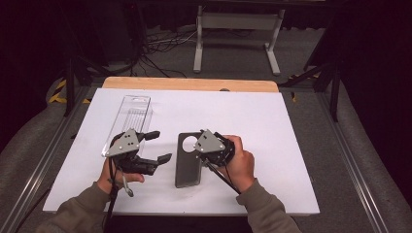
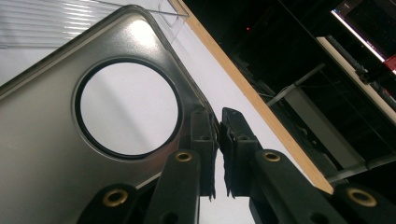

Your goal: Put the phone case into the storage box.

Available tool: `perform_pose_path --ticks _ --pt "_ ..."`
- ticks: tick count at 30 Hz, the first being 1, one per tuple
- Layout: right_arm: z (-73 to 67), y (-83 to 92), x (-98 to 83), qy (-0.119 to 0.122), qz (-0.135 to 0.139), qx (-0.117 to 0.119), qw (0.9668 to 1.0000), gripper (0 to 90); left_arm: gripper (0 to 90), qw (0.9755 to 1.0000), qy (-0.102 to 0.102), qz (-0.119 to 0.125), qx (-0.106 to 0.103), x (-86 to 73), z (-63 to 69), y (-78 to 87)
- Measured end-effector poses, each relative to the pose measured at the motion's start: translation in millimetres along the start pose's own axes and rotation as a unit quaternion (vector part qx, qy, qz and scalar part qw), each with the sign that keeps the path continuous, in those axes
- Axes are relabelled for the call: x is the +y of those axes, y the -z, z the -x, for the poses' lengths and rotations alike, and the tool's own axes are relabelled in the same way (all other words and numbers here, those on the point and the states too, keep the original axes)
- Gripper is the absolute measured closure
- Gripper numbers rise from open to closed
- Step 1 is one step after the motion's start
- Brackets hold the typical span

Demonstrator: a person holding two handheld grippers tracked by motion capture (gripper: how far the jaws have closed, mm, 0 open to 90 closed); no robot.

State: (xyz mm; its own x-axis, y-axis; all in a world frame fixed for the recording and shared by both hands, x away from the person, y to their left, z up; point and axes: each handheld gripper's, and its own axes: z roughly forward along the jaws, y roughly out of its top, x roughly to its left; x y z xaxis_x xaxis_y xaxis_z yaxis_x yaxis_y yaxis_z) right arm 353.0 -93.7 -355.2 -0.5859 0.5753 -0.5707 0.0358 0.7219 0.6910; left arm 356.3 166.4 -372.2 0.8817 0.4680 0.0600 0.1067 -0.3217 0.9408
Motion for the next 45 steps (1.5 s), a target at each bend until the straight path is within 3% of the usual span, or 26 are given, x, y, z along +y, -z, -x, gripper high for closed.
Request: perform_pose_path --ticks 6,16,17,24,29,31,33,37,43,45 --pt "-9.5 5.8 3.4 0.016 0.010 -0.014 0.9997 84.3 25.8 1.0000 -0.002 -0.003 0.005 7.2 2.5 -10.1" --pt "-17.3 12.9 7.4 0.039 0.029 -0.049 0.9977 84.3 38.7 0.9998 0.015 -0.002 0.008 13.8 -3.3 -17.0" --pt "-18.5 14.0 8.0 0.044 0.036 -0.063 0.9964 84.2 39.6 0.9999 0.014 -0.001 0.008 14.9 -4.6 -17.3" --pt "-20.9 16.7 9.2 0.058 0.040 -0.088 0.9936 84.2 51.3 0.9991 0.041 0.007 -0.003 20.5 -4.3 -20.4" --pt "-23.5 18.5 10.3 0.065 0.047 -0.105 0.9913 84.0 61.3 0.9991 0.042 0.003 0.002 24.5 -2.5 -21.8" --pt "-24.1 18.9 10.6 0.066 0.046 -0.107 0.9910 83.9 64.2 0.9988 0.048 0.004 0.003 24.8 -2.9 -23.6" --pt "-27.7 18.5 11.1 0.073 0.048 -0.115 0.9895 83.8 71.0 0.9992 0.040 0.003 0.009 24.9 -3.5 -24.3" --pt "-31.6 17.6 11.9 0.087 0.046 -0.123 0.9874 83.6 76.8 0.9986 0.051 0.005 0.013 23.9 -2.4 -26.2" --pt "-33.2 18.0 12.5 0.091 0.048 -0.125 0.9869 83.1 79.1 0.9986 0.044 0.004 0.027 24.1 -2.3 -24.9" --pt "-33.5 18.1 12.8 0.090 0.049 -0.124 0.9869 83.0 79.2 0.9986 0.048 0.004 0.023 24.0 -1.4 -23.9"
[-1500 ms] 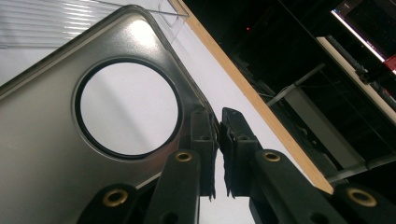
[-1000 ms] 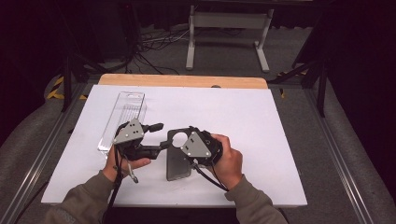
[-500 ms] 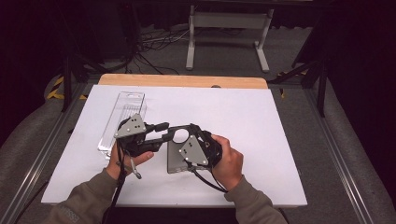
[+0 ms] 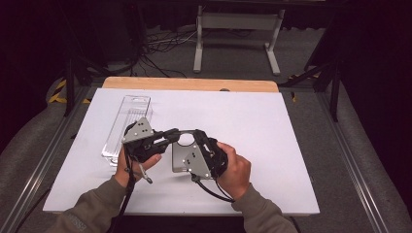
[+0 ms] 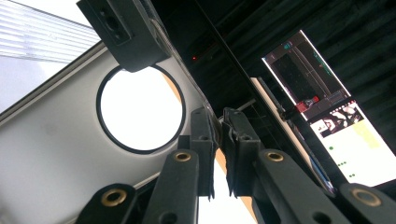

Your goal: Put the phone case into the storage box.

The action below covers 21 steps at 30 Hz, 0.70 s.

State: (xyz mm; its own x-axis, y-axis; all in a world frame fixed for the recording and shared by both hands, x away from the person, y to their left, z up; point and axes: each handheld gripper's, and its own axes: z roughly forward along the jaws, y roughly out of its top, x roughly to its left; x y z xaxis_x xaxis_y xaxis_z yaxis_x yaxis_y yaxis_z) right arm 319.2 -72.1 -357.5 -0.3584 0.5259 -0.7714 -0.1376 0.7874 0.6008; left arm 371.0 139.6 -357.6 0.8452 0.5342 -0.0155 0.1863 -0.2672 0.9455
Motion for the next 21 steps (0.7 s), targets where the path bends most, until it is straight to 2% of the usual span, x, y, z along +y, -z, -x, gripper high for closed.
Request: perform_pose_path --ticks 2,3,4,5,7,10,13,15,18,19,21 --pt "0.6 0.8 0.6 -0.007 0.006 0.000 1.0000 82.4 79.6 0.9999 -0.001 0.011 0.004 0.2 0.5 1.6" --pt "0.8 1.3 1.0 -0.018 0.009 0.004 0.9998 81.8 79.7 0.9999 -0.004 0.010 0.003 0.6 0.7 3.3" --pt "0.8 1.3 1.0 -0.018 0.009 0.004 0.9998 81.8 79.8 0.9999 -0.004 0.010 0.003 0.6 0.7 3.3" --pt "2.2 1.6 1.3 -0.028 0.012 0.008 0.9995 81.1 79.8 0.9999 -0.005 0.015 0.002 1.0 1.5 5.2" --pt "7.9 4.1 1.9 -0.070 0.023 0.023 0.9970 78.7 79.9 0.9998 -0.010 0.015 0.002 2.1 1.1 7.6" --pt "10.1 4.9 1.4 -0.086 0.027 0.031 0.9955 76.4 80.0 0.9996 -0.014 0.021 0.008 2.4 2.6 9.3" --pt "14.9 6.2 -1.9 -0.122 0.042 0.056 0.9901 73.8 80.0 0.9997 -0.011 0.022 0.008 1.9 1.0 10.9" --pt "19.3 5.5 -5.8 -0.160 0.049 0.082 0.9824 70.1 80.0 0.9996 -0.012 0.023 0.007 2.0 0.1 11.5" --pt "24.0 3.2 -11.1 -0.190 0.048 0.098 0.9757 66.5 80.0 0.9997 -0.012 0.023 0.005 1.1 -0.6 12.5" --pt "25.8 2.3 -13.6 -0.202 0.052 0.104 0.9725 64.3 80.0 0.9996 -0.013 0.024 0.004 0.3 -0.8 12.5" --pt "27.3 2.0 -16.2 -0.210 0.059 0.114 0.9693 61.7 80.0 0.9997 -0.013 0.023 0.001 -0.9 -1.6 12.6"
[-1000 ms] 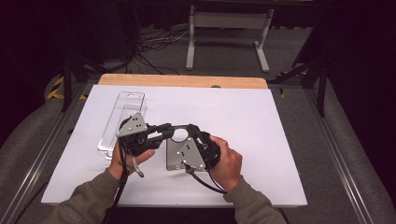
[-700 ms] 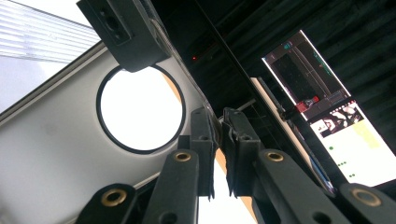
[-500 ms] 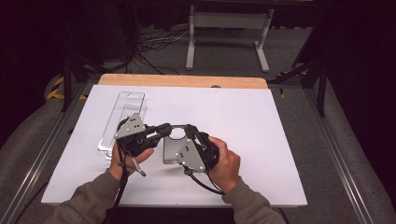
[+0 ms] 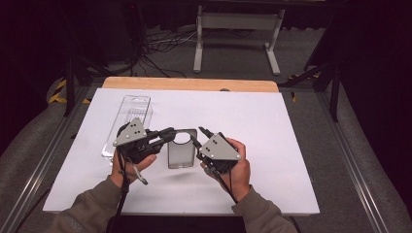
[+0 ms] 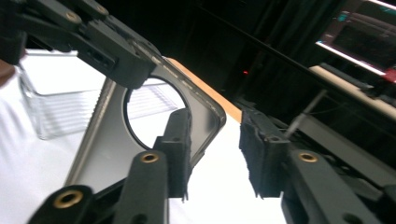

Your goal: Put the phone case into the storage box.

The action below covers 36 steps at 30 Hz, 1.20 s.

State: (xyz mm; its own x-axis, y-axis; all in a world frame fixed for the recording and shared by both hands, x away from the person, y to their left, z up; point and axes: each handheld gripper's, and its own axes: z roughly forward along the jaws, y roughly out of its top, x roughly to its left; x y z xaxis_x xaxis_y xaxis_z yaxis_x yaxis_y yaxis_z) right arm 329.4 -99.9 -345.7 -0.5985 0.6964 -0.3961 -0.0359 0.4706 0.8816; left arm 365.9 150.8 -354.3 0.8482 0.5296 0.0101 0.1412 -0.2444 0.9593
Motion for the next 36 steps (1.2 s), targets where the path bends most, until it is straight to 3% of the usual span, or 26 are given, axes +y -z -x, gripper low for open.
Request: perform_pose_path --ticks 14,25,36 --pt "10.9 4.5 -16.4 -0.013 0.000 0.028 0.9995 52.6 79.9 0.9999 -0.014 0.001 -0.002 0.3 1.7 3.1" --pt "11.9 2.7 -29.7 -0.006 -0.017 0.014 0.9997 34.0 80.0 0.9998 -0.017 0.001 0.006 0.1 -0.4 6.2" --pt "8.0 6.5 -45.0 -0.002 -0.021 0.018 0.9996 24.7 80.0 0.9998 -0.019 0.003 0.003 1.2 -1.3 9.1"
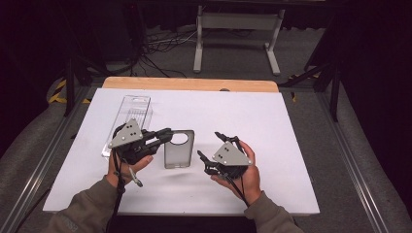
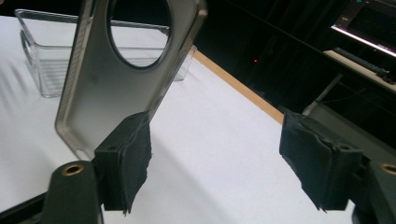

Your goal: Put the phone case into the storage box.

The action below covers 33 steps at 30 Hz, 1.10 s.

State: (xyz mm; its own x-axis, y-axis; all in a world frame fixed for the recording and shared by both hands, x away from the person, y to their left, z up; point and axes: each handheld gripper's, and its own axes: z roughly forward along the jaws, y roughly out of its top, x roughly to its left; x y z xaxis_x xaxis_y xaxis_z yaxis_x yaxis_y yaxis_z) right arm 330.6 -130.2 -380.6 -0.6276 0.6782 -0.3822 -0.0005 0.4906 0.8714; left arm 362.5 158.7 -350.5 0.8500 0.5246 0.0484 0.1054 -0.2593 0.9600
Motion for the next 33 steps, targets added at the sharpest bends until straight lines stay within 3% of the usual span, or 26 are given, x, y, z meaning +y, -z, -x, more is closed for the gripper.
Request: perform_pose_path --ticks 11,33 --pt "0.8 7.2 -11.9 0.000 0.006 0.015 0.9999 19.6 79.9 1.0000 -0.003 0.008 0.002 3.5 -3.7 7.4" --pt "10.5 27.8 -49.1 -0.016 -0.007 -0.003 0.9998 18.1 79.9 0.9996 -0.013 0.022 0.009 7.1 -10.0 19.1"
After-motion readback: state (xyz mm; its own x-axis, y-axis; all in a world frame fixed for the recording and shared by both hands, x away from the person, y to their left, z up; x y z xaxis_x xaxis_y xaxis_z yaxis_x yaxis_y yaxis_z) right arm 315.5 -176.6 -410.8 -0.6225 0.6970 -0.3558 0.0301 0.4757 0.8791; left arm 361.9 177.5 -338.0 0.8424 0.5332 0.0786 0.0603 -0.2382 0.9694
